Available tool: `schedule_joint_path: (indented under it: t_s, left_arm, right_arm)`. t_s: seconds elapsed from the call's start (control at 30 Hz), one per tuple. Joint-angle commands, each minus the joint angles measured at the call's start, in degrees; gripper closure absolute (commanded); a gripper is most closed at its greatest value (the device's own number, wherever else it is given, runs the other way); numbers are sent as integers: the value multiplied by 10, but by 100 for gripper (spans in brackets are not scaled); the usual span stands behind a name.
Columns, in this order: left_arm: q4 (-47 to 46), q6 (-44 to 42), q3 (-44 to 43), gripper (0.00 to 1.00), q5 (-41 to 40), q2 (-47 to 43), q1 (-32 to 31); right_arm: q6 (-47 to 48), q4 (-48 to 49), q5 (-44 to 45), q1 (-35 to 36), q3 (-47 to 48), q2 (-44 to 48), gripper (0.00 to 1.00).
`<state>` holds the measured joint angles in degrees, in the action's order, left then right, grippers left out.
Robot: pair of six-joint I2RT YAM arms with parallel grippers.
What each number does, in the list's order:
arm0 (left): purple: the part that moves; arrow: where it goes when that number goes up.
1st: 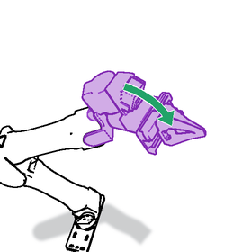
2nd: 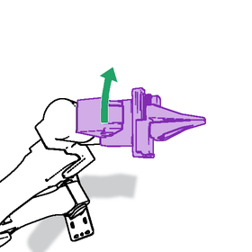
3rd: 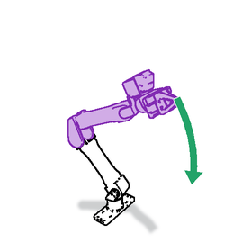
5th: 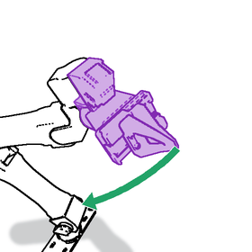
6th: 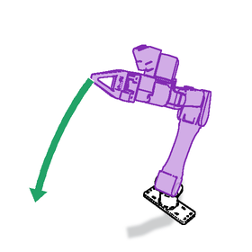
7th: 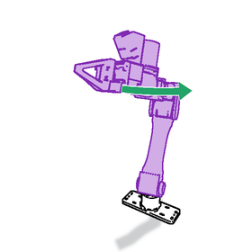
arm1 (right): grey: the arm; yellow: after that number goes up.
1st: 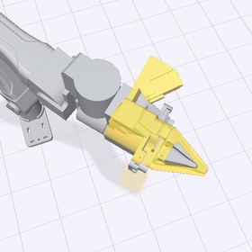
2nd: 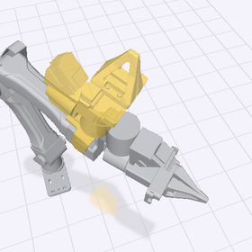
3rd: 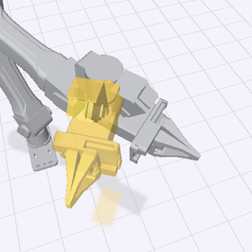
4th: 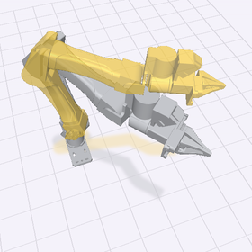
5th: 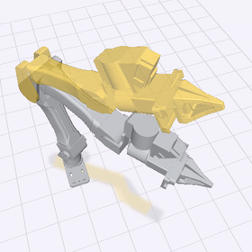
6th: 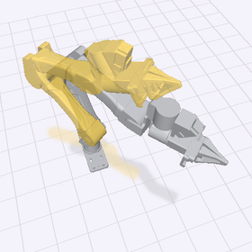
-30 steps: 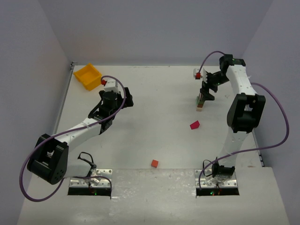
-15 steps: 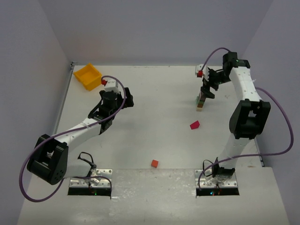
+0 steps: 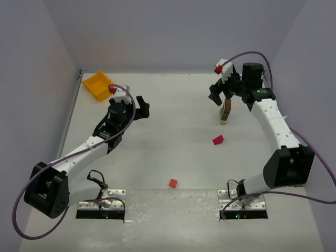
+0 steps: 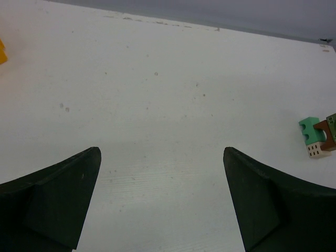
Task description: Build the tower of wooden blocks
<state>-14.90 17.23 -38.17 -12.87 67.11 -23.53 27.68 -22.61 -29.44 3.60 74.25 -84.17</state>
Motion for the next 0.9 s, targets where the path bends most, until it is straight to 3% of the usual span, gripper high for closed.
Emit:
schedule_joint_path:
  t_s: [0.0,0.1,0.37,0.57,0.87]
  left_arm:
    - [-20,4,9,0,6,-32,2]
    - [-26,9,19,0,11,-44,2]
    - [-28,30,37,0,3,-54,2]
    - [-20,38,39,0,-4,-59,2]
    - [-21,38,41,0,13,-64,2]
  right_arm:
    - [-281,65,253,58,21,17,1]
    - [-348,60,306,80,-10,38,1]
    - [-414,117,298,177,-188,156,1]
    - [-470,151,297,196,-297,256,1]
    - [-502,124,313,204,-377,282,1]
